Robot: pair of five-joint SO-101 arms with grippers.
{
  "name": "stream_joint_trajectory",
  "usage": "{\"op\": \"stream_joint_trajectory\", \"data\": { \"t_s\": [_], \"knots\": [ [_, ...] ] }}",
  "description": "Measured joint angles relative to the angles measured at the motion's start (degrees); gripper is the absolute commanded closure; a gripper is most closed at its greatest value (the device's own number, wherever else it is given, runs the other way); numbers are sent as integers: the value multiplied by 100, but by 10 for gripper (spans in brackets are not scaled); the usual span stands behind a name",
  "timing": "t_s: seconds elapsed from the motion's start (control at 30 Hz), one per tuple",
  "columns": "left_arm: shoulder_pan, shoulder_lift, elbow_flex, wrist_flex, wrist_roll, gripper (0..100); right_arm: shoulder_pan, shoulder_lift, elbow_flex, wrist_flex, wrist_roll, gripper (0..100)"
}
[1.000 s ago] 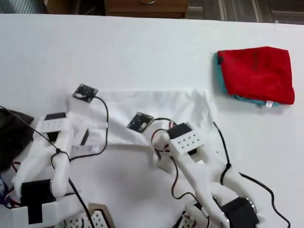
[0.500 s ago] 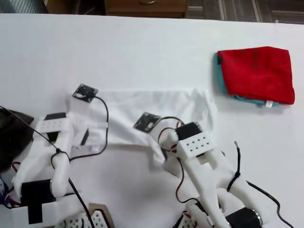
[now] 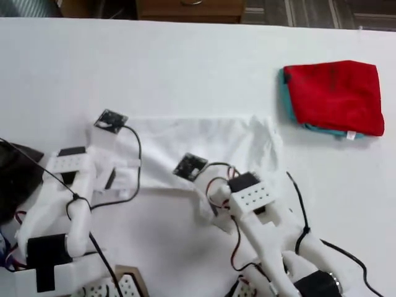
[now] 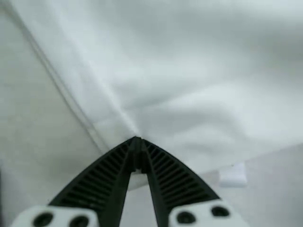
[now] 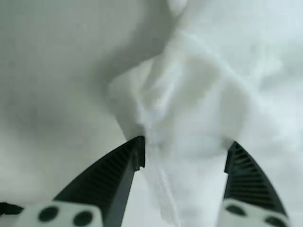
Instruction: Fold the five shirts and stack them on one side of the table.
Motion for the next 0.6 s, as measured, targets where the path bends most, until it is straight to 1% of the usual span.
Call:
{"op": "stream_joint_trajectory", "data": {
  "t_s": [0.07, 0.17, 0.37, 0.43, 0.53, 0.6],
  "knots": [
    [0, 0, 0, 0, 0, 972, 158, 220, 0, -114, 193, 723],
    [0, 0, 0, 0, 0, 972, 176, 774, -79, -185, 466, 723],
    [0, 0, 0, 0, 0, 972, 193, 1626, -580, -26, 527, 733],
    [0, 0, 0, 0, 0, 972, 193, 1785, -703, -9, 527, 796],
    [0, 0, 0, 0, 0, 972, 255, 1996, -914, -9, 536, 995],
    [0, 0, 0, 0, 0, 972, 273, 2136, -1090, -18, 536, 952]
  ]
}}
